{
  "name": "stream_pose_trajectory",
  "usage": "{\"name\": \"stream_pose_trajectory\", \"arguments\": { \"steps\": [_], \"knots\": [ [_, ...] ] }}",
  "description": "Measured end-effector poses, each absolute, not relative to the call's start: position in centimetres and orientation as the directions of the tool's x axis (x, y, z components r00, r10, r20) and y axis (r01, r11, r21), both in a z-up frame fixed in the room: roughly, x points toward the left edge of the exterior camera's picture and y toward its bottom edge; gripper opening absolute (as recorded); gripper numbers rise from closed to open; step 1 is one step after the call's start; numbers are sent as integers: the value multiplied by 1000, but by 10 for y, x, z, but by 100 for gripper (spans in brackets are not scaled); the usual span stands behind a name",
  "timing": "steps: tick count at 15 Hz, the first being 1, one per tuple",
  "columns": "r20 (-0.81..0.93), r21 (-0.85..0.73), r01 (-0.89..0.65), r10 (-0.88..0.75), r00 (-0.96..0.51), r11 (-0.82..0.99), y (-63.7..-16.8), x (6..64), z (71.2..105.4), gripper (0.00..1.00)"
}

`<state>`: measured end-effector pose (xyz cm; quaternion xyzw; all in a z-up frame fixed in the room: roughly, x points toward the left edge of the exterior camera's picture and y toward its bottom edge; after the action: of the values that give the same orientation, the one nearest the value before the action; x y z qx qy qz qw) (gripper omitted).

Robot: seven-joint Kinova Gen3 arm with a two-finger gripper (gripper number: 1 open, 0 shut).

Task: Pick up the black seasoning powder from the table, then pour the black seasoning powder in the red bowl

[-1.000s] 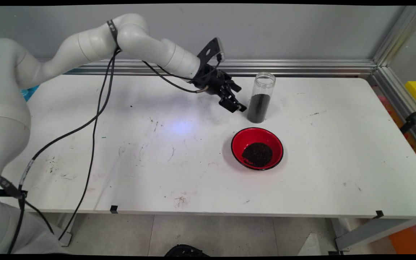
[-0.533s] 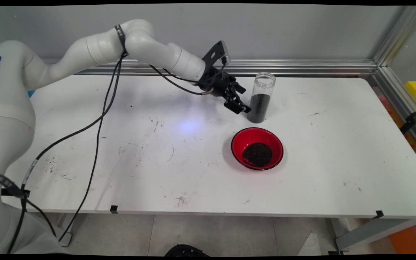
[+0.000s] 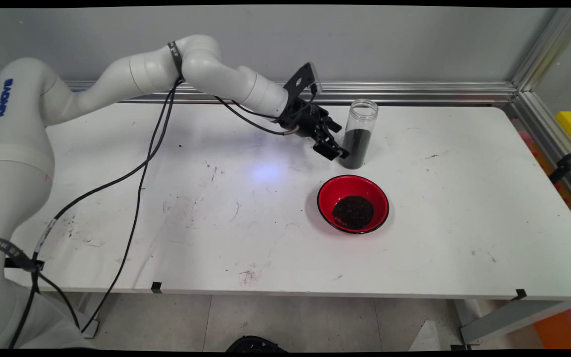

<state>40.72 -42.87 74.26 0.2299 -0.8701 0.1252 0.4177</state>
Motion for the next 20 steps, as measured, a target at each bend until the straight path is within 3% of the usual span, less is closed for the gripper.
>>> {"name": "stream_pose_trajectory", "arguments": {
  "steps": [16,17,20],
  "knots": [
    [788,-49,-491,-268,-554,870,-444,391,724,100],
    [788,-49,-490,-267,-554,871,-445,391,723,0],
    [789,-47,-485,-265,-554,873,-446,388,721,0]
  ]
}}
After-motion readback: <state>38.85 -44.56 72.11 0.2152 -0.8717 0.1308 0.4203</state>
